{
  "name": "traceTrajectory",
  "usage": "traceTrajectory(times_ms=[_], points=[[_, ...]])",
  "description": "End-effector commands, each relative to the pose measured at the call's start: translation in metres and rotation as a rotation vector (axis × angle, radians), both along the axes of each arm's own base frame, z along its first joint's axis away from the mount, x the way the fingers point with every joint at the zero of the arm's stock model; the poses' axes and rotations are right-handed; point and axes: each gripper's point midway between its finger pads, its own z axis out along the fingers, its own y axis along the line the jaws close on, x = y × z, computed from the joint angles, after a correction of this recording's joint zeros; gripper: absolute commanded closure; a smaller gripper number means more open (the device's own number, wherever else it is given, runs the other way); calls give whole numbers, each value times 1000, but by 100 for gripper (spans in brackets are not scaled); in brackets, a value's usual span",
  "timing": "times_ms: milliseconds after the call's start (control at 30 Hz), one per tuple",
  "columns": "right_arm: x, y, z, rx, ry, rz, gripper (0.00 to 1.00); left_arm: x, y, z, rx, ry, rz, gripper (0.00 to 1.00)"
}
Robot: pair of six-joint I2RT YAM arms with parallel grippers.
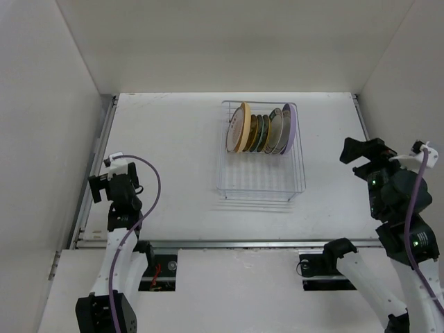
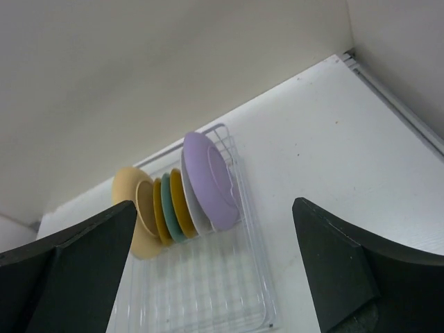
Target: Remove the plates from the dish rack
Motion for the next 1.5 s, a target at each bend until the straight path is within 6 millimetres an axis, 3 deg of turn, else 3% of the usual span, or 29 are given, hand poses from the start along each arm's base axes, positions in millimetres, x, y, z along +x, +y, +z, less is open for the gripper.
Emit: traceTrajectory(times_ms=[0,167,200,300,333,367,400,433,467,500,533,567,600,633,667,733,800,900,1000,1033,1100,1267,1333,1467], points=[[0,19,11,-80,6,128,0,4,-2,10,5,-50,-18,0],[-1,31,-1,-33,-12,181,0,4,-2,10,5,-50,-18,0],[-7,29,13,-5,-89,180,0,4,-2,10,5,-50,-18,0],[-12,29,32,7,-198,186,0,8,-8,14,18,13,-77,0],[-12,27,33,-29,-203,183,0,14,-11,47,42,1,-110,0],[-6,29,29,-47,-180,182,0,15,-21,44,33,92,-192,0],[-7,24,40,-54,-186,157,0,16,-28,53,17,117,-232,0],[9,28,26,-85,-95,160,0,16,-32,65,13,147,-266,0],[16,28,23,-105,-49,149,0,23,-37,105,23,131,-306,0],[23,28,19,-127,-1,142,0,14,-52,96,-26,253,-393,0],[39,31,12,-150,93,139,0,13,-59,106,-52,289,-434,0],[48,34,8,-171,142,142,0,22,-64,142,-62,280,-466,0],[57,37,4,-181,186,145,0,9,-73,136,-110,389,-512,0],[63,39,12,-185,199,146,0,8,-76,146,-138,408,-518,0],[83,43,-11,-213,312,144,0,16,-76,172,-144,397,-514,0],[99,43,-22,-235,382,117,0,6,-80,177,-197,468,-509,0],[121,46,-38,-260,459,99,0,11,-79,195,-193,455,-510,0],[142,56,-48,-263,482,117,2,12,-82,206,-196,419,-518,0],[160,71,-45,-262,436,178,14,17,-95,221,-204,324,-589,0],[169,74,-45,-262,434,178,16,12,-100,216,-209,311,-611,0],[177,77,-49,-270,442,167,22,24,-113,229,-192,197,-697,0],[208,100,-78,-347,518,262,27,40,-132,236,-140,55,-827,0],[213,111,-84,-376,525,271,29,45,-132,239,-116,53,-843,0],[224,122,-103,-402,555,246,29,59,-116,227,-91,117,-771,0]])
